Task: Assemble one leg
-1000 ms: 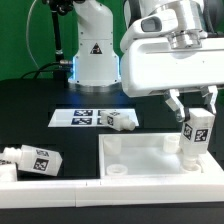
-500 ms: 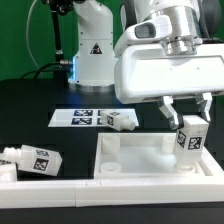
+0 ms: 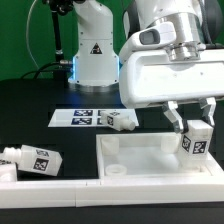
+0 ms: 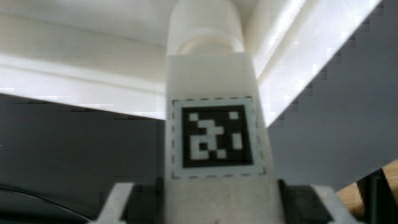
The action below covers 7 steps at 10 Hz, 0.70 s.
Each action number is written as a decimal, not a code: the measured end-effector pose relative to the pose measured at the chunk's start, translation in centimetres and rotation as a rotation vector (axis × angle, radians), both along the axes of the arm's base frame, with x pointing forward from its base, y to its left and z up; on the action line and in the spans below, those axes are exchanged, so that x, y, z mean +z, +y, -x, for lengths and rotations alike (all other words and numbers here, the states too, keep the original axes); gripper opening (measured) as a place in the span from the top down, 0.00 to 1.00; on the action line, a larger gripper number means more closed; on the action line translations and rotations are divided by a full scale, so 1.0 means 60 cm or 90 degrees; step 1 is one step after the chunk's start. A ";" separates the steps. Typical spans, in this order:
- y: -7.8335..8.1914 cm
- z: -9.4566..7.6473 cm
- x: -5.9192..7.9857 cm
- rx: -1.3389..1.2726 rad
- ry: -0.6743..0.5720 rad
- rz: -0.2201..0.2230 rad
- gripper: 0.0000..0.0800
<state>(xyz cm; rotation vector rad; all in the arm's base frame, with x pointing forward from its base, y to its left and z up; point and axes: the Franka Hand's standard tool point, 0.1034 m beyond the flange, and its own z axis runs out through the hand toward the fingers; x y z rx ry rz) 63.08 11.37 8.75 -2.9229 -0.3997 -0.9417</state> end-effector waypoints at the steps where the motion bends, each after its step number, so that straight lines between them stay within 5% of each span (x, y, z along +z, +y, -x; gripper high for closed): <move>1: -0.001 0.000 0.000 0.000 0.000 0.000 0.64; 3: -0.001 0.000 0.000 0.000 0.000 0.000 0.64; 5: -0.001 0.000 0.000 0.000 0.000 0.000 0.26; 7: 0.001 0.004 -0.001 0.002 0.028 0.001 0.20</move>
Offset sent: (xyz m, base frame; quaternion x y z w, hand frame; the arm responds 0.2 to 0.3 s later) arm 0.0000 0.0000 0.0000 0.0000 0.0000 0.0000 1.0000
